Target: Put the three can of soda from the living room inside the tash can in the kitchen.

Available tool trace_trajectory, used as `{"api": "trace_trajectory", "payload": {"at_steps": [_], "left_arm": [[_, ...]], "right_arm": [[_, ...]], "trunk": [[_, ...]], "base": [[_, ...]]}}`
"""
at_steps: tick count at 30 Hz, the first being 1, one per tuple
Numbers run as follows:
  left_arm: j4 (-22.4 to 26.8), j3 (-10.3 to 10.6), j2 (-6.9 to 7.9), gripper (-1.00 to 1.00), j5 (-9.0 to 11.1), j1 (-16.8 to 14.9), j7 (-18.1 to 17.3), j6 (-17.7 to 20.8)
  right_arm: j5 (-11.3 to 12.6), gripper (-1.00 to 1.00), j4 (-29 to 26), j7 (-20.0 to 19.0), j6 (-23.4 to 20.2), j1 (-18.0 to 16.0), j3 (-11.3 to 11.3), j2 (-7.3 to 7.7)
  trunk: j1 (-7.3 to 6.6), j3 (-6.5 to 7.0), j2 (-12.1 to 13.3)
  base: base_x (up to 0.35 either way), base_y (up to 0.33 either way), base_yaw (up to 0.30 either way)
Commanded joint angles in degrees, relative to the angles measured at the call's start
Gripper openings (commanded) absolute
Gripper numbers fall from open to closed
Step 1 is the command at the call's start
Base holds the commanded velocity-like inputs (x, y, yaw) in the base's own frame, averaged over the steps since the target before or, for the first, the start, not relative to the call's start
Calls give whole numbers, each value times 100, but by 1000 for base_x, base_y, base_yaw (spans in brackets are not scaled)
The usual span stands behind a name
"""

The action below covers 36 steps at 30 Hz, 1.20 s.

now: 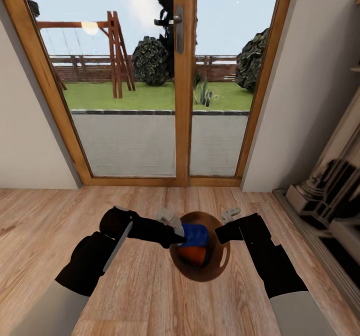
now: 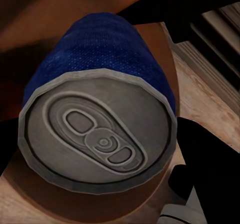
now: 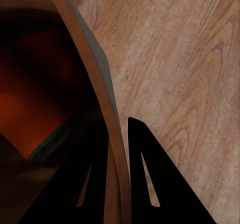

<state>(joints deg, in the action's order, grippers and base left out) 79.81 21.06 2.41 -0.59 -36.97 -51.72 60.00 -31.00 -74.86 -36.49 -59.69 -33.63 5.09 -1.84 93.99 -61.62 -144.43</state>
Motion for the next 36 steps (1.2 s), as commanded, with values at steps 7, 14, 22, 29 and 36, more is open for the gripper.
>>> {"api": "trace_trajectory", "payload": {"at_steps": [7, 14, 22, 29, 36], "left_arm": [[-27, 54, -26, -100, -5, 4, 95, 0], [-34, 70, -29, -100, -6, 4, 272, 0], [-51, 98, -36, -100, -2, 4, 483, 0], [-66, 300, -90, -100, -2, 5, 667, 0], [-229, 354, -190, -100, -2, 6, 745, 0]], "right_arm": [[129, -100, -2, -34, -31, -9, 1, 0], [129, -100, -3, -34, -31, -15, 1, -7], [129, -100, -3, -34, -31, -20, 1, -9], [129, -100, -3, -34, -31, -21, 1, -50], [129, -100, -8, -34, -31, -21, 1, -81]], "trunk": [[-1, 1, 0], [-1, 1, 0], [-1, 1, 0], [-1, 1, 0], [-1, 1, 0]], "base": [[0, 0, 0], [0, 0, 0], [0, 0, 0], [0, 0, 0], [0, 0, 0]]}}
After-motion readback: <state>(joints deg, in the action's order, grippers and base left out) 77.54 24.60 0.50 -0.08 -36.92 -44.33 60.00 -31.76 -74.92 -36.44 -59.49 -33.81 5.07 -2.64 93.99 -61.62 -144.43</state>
